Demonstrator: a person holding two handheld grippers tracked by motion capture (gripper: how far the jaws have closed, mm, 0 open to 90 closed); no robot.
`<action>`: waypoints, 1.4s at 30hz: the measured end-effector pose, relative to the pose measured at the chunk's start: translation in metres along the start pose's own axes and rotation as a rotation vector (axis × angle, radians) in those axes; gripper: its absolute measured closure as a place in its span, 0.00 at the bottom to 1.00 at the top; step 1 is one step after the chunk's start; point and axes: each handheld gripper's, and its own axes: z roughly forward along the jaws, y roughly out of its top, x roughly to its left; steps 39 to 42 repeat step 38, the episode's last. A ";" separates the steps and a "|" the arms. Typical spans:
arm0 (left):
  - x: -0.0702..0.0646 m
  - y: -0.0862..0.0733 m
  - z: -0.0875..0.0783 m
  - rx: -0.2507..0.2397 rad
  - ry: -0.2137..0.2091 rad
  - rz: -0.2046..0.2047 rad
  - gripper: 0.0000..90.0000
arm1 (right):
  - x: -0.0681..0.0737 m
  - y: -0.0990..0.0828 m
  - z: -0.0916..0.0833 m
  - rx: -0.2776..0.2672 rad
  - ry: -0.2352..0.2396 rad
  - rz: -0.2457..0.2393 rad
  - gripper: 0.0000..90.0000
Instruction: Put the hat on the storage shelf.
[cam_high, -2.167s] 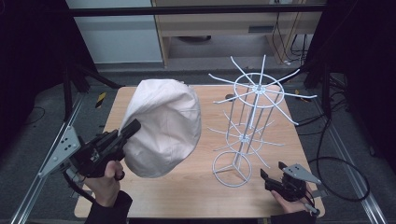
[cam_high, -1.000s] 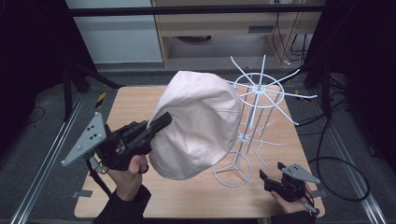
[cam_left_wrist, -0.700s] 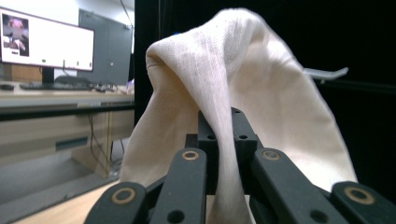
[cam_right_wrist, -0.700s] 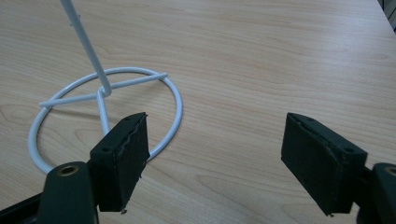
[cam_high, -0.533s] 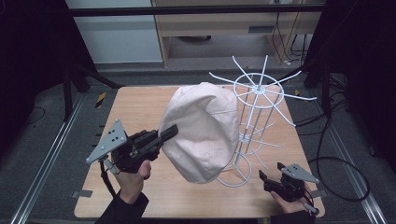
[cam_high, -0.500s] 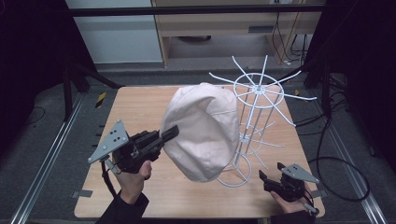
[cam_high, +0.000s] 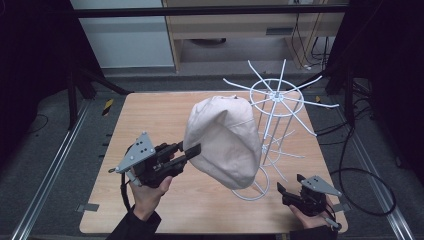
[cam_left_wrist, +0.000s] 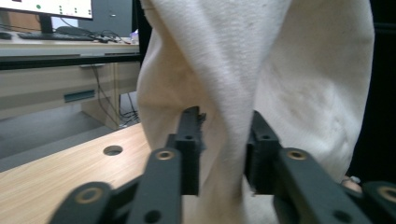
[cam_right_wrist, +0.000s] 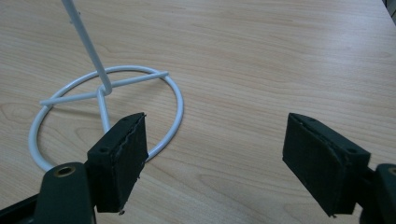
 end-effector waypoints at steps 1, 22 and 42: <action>0.000 -0.001 -0.003 0.006 0.006 0.003 0.71 | 0.000 0.000 0.000 -0.001 0.000 -0.002 0.25; 0.019 -0.029 -0.066 0.051 0.145 -0.022 0.42 | 0.000 0.000 0.000 0.003 -0.001 0.009 0.24; 0.102 -0.123 -0.075 0.366 0.467 -0.133 0.35 | -0.001 -0.001 0.000 0.010 -0.002 0.020 0.22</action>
